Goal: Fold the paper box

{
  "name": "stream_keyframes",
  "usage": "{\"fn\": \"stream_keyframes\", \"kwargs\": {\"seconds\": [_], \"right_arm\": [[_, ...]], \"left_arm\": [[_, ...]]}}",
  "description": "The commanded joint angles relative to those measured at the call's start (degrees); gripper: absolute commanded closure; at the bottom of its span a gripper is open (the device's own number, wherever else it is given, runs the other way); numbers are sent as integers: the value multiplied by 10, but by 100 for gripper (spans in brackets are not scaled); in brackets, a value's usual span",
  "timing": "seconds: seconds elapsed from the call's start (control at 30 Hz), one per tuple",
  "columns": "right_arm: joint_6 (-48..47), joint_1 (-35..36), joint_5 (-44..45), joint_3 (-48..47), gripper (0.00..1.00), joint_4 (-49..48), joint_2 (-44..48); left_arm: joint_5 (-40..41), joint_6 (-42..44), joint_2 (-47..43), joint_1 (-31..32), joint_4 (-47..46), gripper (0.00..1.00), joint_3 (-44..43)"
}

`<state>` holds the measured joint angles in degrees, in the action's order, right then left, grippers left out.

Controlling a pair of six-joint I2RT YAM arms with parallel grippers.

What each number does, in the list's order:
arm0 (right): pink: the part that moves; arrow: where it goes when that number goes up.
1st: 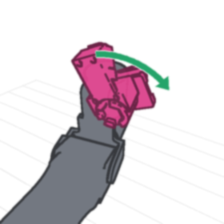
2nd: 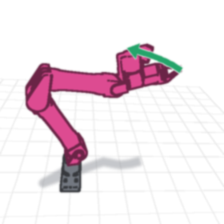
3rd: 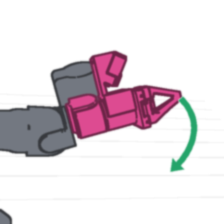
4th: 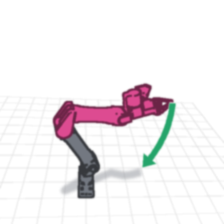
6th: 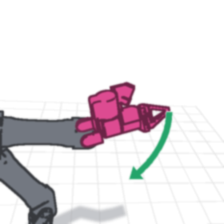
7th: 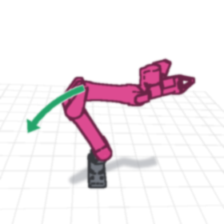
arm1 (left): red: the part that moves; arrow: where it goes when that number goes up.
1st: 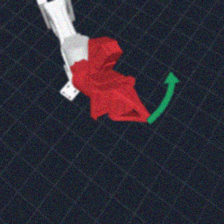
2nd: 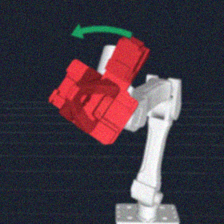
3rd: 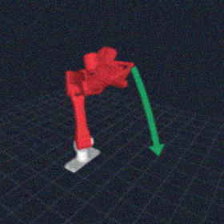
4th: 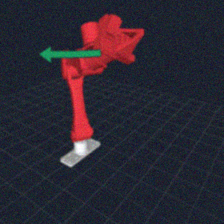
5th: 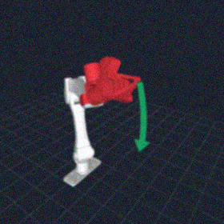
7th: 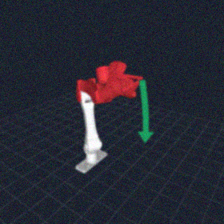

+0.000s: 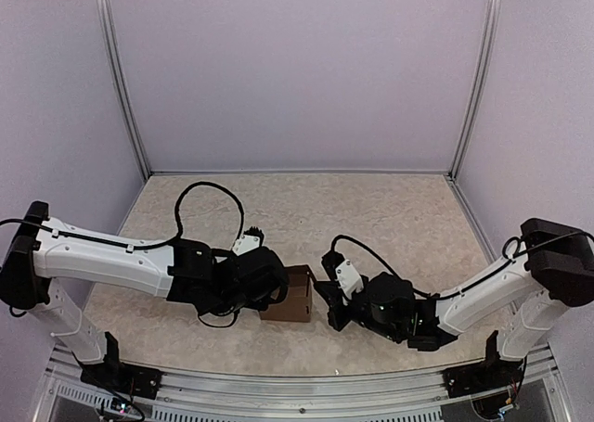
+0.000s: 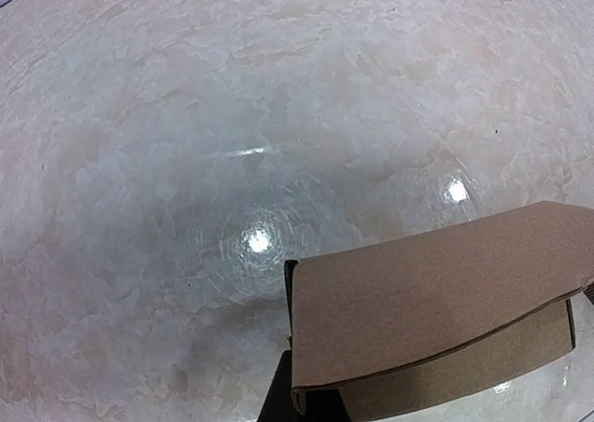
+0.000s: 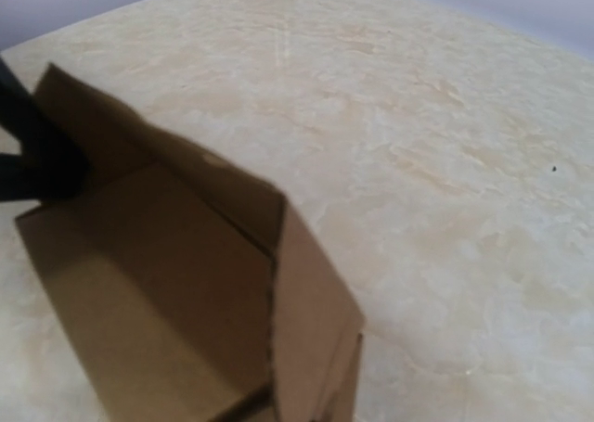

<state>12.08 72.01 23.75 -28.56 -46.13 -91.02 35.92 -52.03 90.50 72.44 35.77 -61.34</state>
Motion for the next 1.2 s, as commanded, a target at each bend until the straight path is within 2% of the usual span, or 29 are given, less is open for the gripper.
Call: {"fn": "stream_keyframes", "kwargs": {"seconds": [0.0, 0.07, 0.33, 0.73, 0.97, 1.17], "right_arm": [[18, 6, 4, -19, 100, -49, -39], [19, 6, 4, -26, 99, -50, -48], [13, 6, -2, -39, 82, -36, -48], [-1, 7, 12, -58, 80, 3, -13], [-4, 8, 22, -71, 84, 25, -18], [0, 14, 42, -82, 85, 62, -21]], "left_arm": [[-15, 0, 11, 3, 44, 100, -3], [-15, -1, 13, 3, 43, 100, -4], [-17, 0, 41, 3, 47, 100, -14], [-15, 1, 44, 3, 51, 100, -17], [-15, 2, 45, 4, 49, 100, -15], [-11, -1, 46, 5, 50, 100, -14]]}}
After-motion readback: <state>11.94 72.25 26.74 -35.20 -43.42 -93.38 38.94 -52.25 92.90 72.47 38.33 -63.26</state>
